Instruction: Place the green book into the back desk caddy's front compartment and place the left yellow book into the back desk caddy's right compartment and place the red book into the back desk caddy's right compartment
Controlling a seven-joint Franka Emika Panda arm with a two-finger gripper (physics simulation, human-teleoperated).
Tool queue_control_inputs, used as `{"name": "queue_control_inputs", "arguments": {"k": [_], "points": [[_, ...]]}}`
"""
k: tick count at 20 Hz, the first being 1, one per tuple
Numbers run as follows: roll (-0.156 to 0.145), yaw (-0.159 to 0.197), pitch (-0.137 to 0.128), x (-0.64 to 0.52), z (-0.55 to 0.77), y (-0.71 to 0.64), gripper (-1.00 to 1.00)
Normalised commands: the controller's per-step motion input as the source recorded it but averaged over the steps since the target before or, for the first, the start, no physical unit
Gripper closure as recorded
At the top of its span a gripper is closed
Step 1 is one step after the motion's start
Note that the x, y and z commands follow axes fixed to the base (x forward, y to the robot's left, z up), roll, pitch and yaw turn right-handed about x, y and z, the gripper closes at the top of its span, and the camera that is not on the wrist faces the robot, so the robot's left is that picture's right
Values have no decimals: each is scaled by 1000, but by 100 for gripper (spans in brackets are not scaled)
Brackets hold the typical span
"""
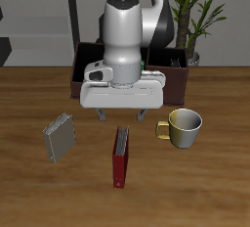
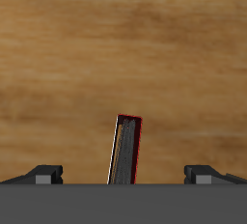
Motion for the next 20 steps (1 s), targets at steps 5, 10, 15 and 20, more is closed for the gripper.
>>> {"name": "queue_control_inputs", "arguments": {"k": [5, 10, 15, 20], "points": [[-10, -55, 31, 171, -255, -146, -100], [-16, -6, 31, 96, -224, -66, -100], [23, 15, 16, 8, -239, 162, -100], [6, -7, 14, 18, -197, 76, -100]]}}
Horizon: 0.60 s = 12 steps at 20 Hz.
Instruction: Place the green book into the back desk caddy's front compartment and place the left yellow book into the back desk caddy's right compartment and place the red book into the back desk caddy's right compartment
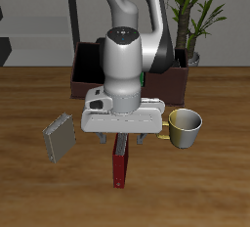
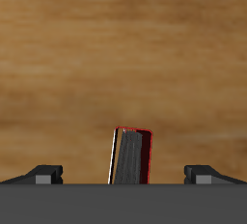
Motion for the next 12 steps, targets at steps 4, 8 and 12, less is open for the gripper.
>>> {"name": "queue_control_inputs", "arguments": {"k": [4, 8, 12], "points": [[9, -26, 17, -5, -188, -109, -100], [-22, -1, 11, -8, -99, -130, -100], [2, 3, 17, -10, -194, 43, -100]]}}
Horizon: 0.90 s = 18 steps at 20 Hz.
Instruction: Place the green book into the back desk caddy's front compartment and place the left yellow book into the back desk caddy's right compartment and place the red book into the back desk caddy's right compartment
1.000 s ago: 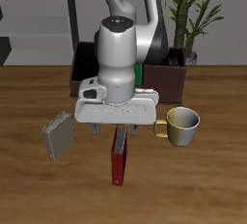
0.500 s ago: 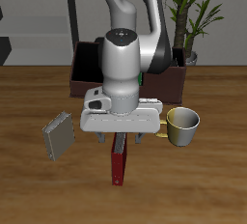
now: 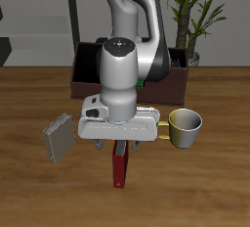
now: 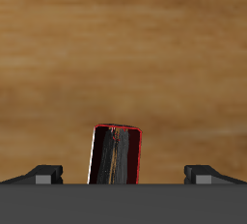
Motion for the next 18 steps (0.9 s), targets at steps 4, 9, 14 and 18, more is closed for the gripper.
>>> {"name": "queue_control_inputs", "arguments": {"k": [4, 9, 14, 18], "points": [[8, -23, 39, 10, -210, 79, -100], [6, 9, 15, 19, -101, 36, -100], [27, -5, 43, 27, -191, 3, -100], [-18, 0, 24, 16, -198, -53, 100]]}}
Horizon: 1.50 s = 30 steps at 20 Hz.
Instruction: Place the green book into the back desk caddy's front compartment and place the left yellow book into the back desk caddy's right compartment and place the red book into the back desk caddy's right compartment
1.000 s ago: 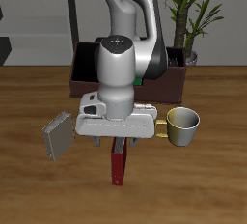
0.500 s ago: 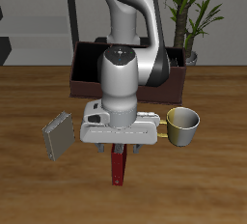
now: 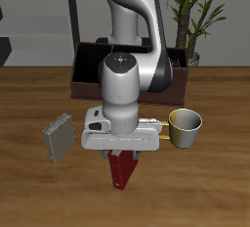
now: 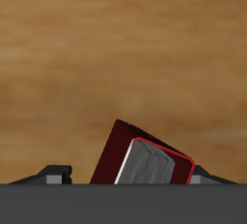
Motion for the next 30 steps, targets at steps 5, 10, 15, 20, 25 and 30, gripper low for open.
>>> {"name": "queue_control_inputs", "arguments": {"k": [5, 10, 15, 20, 25, 30], "points": [[7, -15, 3, -32, -7, 10, 100], [3, -33, -20, -138, 323, -5, 100], [-15, -21, -52, -319, 638, 72, 100], [-53, 48, -39, -439, 675, 61, 100], [-30, 60, -27, -490, 525, 54, 100], [30, 20, -78, -619, 472, 68, 100]]}}
